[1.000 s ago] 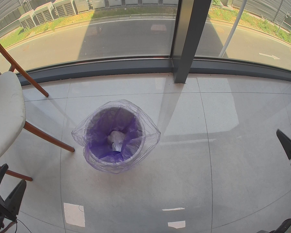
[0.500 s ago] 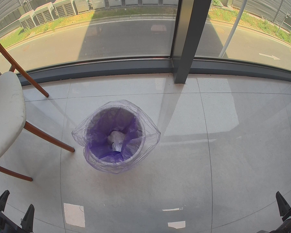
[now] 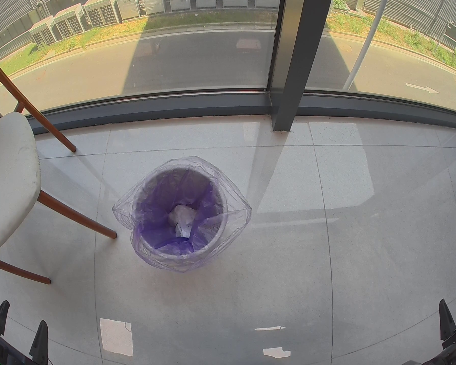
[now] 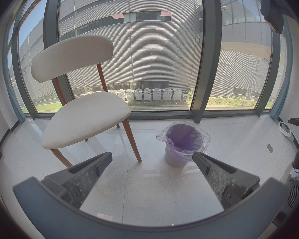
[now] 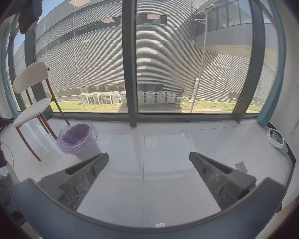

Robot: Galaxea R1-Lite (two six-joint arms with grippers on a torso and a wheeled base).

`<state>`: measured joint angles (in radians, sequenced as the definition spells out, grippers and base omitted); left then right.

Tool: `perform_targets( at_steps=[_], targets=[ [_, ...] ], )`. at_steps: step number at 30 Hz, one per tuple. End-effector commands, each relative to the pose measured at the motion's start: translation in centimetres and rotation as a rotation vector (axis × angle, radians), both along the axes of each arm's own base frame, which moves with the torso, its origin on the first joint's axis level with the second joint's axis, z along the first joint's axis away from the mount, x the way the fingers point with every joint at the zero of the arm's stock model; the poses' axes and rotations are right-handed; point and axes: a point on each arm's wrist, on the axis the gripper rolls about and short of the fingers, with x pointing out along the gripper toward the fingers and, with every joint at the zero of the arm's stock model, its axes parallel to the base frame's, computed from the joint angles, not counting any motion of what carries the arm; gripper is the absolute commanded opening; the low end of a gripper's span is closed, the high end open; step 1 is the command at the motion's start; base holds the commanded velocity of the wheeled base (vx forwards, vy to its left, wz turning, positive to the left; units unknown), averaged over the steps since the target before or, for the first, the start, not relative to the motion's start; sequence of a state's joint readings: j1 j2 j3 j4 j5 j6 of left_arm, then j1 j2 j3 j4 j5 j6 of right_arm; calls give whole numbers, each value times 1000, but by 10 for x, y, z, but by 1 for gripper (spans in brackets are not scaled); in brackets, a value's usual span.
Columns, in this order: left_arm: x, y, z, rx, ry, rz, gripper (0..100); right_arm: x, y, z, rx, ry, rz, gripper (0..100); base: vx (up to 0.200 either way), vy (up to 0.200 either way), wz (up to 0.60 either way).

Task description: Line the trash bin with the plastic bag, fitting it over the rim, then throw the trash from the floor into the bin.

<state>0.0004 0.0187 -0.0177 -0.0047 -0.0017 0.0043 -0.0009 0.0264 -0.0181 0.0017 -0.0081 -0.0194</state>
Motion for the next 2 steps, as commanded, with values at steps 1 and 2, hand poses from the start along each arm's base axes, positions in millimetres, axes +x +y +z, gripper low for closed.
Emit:
perform_targets(
  at_steps=[1,2],
  targets=[
    [0,0,-5,-4,-3,4,100,-1,0,-5,4,-9,-5,100,0,0,0],
    [0,0,-5,-3,-3,4,100,-1,0,-5,4,-9,-3,100,0,0,0]
  ],
)
